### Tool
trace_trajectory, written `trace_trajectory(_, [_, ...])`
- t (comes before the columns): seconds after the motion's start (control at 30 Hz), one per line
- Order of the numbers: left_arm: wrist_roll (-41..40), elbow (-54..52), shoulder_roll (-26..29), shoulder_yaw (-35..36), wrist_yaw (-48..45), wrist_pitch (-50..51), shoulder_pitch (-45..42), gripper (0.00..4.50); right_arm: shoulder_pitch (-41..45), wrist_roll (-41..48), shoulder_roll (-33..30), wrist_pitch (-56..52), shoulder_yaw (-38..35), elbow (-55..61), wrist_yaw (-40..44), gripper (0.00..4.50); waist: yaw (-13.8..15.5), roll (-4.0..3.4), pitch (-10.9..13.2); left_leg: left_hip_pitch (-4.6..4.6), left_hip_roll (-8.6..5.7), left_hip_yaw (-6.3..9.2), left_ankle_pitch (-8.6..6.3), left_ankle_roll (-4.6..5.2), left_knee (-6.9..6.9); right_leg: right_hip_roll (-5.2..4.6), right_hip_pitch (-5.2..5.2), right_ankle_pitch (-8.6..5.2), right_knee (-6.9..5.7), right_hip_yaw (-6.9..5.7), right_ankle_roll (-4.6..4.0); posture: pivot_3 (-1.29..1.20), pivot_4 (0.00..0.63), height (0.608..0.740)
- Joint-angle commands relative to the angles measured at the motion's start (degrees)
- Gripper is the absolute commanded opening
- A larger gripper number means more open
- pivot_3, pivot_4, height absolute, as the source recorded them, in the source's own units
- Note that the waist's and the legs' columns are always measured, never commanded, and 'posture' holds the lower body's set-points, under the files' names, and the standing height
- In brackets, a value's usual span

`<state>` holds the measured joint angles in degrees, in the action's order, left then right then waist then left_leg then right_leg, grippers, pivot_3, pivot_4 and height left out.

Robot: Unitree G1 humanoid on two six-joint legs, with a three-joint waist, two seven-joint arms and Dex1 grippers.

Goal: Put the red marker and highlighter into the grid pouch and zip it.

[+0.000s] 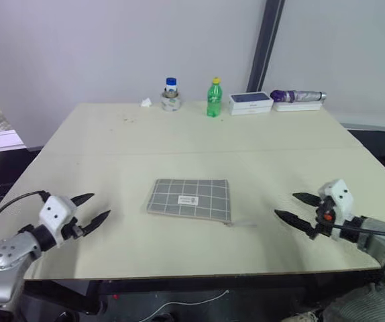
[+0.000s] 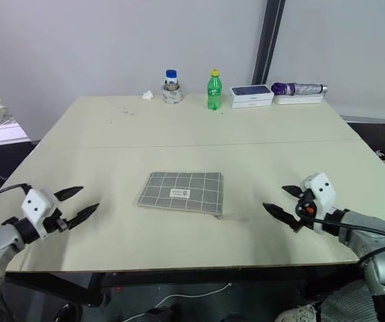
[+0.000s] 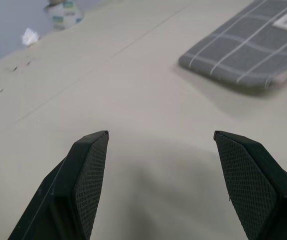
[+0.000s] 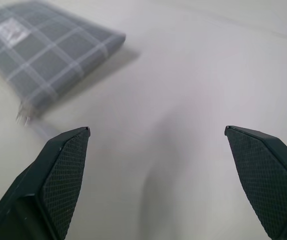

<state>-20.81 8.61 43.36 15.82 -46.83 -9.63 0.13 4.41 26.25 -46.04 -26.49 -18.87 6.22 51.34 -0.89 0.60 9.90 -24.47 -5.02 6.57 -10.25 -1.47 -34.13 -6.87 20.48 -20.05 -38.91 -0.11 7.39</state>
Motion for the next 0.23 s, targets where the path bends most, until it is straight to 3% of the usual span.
trace_trajectory(0.03, [-3.6,-3.5,0.7,4.9,0.0,3.3,1.4,3.54,0.0,2.3,-1.8,2.1,-3.2,-0.5,3.9,4.48,0.0,0.00,0.0,0.00,0.02,0.00,0.00,0.00,0.01,0.01,0.00,-0.01,0.00,0.00,-0.02,0.00,0.150,0.740])
trace_trajectory(0.23, [-4.0,-4.4,0.7,6.3,-0.5,5.8,1.3,3.54,1.1,1.3,-0.5,3.3,-1.9,-1.0,3.1,4.48,0.3,0.01,0.0,0.00,0.00,0.00,-0.01,0.00,-0.02,-0.03,-0.03,-0.02,0.01,-0.01,-0.04,0.00,0.150,0.740])
